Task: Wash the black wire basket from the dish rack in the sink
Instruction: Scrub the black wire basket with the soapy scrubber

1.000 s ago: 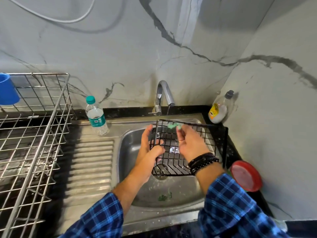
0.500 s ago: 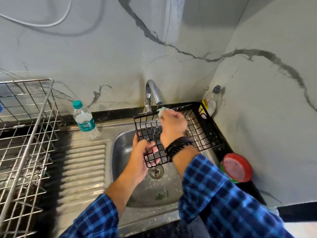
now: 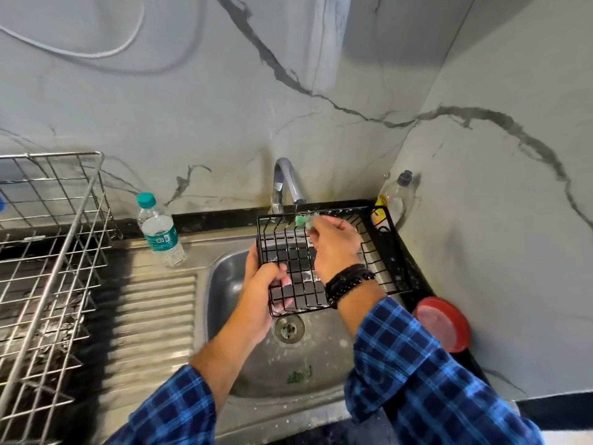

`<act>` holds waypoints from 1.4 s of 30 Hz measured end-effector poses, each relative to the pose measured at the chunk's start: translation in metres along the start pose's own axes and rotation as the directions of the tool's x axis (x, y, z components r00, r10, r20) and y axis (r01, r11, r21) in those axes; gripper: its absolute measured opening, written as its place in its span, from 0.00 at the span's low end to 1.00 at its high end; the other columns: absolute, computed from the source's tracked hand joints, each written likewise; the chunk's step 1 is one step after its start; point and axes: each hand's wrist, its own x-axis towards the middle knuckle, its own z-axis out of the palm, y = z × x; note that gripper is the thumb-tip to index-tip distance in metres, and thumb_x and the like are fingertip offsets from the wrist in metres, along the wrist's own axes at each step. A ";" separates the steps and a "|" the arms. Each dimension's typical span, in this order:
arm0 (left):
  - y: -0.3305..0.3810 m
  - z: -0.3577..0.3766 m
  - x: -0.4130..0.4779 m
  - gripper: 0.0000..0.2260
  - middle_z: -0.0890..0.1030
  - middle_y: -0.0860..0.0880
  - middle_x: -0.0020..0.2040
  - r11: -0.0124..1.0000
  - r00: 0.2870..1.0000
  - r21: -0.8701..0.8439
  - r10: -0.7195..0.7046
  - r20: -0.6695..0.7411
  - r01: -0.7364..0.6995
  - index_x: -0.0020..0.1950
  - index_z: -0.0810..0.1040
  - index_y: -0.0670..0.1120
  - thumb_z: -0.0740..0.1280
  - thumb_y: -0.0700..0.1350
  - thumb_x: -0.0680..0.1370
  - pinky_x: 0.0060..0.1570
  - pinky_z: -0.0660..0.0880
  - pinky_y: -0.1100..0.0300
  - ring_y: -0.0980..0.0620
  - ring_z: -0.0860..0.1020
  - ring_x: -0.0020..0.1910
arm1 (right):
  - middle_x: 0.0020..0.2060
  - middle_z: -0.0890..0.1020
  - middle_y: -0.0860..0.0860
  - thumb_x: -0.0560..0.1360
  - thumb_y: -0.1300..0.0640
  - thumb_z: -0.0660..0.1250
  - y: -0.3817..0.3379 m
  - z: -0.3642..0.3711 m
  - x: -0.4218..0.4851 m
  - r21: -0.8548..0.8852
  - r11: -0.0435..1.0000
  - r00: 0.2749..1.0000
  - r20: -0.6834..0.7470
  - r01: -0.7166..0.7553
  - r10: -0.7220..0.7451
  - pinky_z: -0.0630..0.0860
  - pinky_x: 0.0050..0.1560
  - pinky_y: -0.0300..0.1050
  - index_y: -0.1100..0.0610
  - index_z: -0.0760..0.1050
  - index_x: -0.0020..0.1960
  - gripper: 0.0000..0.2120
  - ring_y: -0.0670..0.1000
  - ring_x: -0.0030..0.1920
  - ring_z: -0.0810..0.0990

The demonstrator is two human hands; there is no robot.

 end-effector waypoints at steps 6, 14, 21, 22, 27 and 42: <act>0.000 -0.014 0.000 0.24 0.78 0.48 0.50 0.998 0.999 -0.059 -0.017 -0.038 0.014 0.62 0.73 0.64 0.64 0.41 0.72 0.44 0.77 0.48 0.51 0.78 0.45 | 0.43 0.84 0.55 0.75 0.68 0.71 -0.034 -0.025 0.015 0.026 0.998 0.981 -0.188 0.058 -0.052 0.80 0.38 0.34 0.62 0.80 0.51 0.07 0.47 0.40 0.84; -0.002 0.002 0.007 0.13 0.75 0.50 0.37 0.997 0.998 -0.058 -0.056 0.011 0.057 0.58 0.71 0.52 0.57 0.37 0.79 0.37 0.77 0.53 0.54 0.76 0.32 | 0.39 0.82 0.44 0.71 0.66 0.74 -0.001 0.014 -0.018 -0.436 0.810 0.911 0.059 0.392 -0.408 0.77 0.35 0.30 0.52 0.78 0.42 0.10 0.39 0.38 0.80; 0.003 0.000 0.009 0.21 0.82 0.52 0.43 0.999 1.000 -0.022 0.024 0.018 -0.023 0.68 0.73 0.52 0.67 0.48 0.74 0.36 0.78 0.60 0.54 0.81 0.41 | 0.37 0.83 0.45 0.70 0.64 0.73 0.021 0.038 -0.037 -0.586 0.529 0.789 0.483 0.614 -0.380 0.80 0.46 0.34 0.53 0.80 0.40 0.07 0.43 0.40 0.83; 0.003 -0.003 0.010 0.22 0.83 0.51 0.45 0.999 0.999 -0.013 0.038 0.018 -0.037 0.69 0.72 0.52 0.67 0.47 0.74 0.37 0.79 0.58 0.52 0.81 0.43 | 0.37 0.83 0.45 0.70 0.64 0.73 0.020 0.037 -0.037 -0.577 0.533 0.784 0.492 0.619 -0.379 0.79 0.45 0.32 0.53 0.79 0.40 0.07 0.43 0.40 0.83; 0.004 -0.010 0.010 0.30 0.79 0.50 0.37 1.000 1.000 -0.013 0.014 0.027 -0.014 0.71 0.70 0.49 0.65 0.43 0.68 0.35 0.76 0.53 0.51 0.76 0.35 | 0.36 0.80 0.41 0.73 0.63 0.73 0.006 0.023 -0.027 -0.566 0.563 0.790 0.320 0.602 -0.523 0.74 0.40 0.25 0.52 0.77 0.41 0.07 0.36 0.36 0.78; 0.004 0.001 0.009 0.32 0.82 0.37 0.53 0.999 0.999 -0.024 0.033 0.016 -0.033 0.72 0.67 0.57 0.69 0.51 0.68 0.39 0.77 0.56 0.49 0.79 0.45 | 0.37 0.83 0.45 0.71 0.63 0.73 0.014 0.037 -0.037 -0.595 0.503 0.770 0.376 0.627 -0.515 0.76 0.39 0.27 0.55 0.80 0.41 0.04 0.41 0.38 0.81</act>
